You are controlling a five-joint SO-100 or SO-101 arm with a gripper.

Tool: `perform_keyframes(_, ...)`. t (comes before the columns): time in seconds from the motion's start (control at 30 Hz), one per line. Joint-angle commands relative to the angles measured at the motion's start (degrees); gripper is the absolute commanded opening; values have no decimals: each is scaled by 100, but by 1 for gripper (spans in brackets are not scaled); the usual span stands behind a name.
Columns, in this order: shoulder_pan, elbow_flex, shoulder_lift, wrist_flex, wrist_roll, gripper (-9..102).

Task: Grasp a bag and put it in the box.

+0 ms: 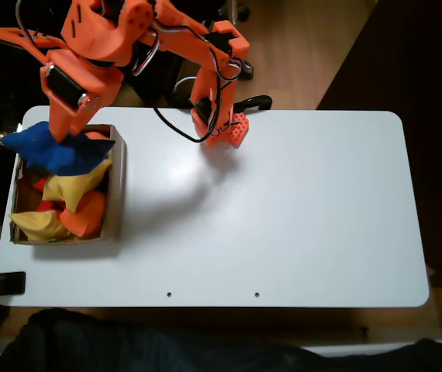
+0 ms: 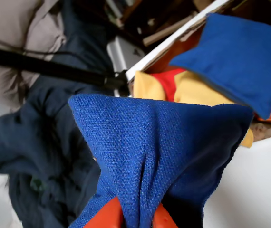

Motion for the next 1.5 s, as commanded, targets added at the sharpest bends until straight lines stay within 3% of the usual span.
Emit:
perform_keyframes(0.0, 141, -448, -79, -343, 88, 0)
perform_keyframes(1.47, 501, -1635, -2821, -1696, 1960, 0)
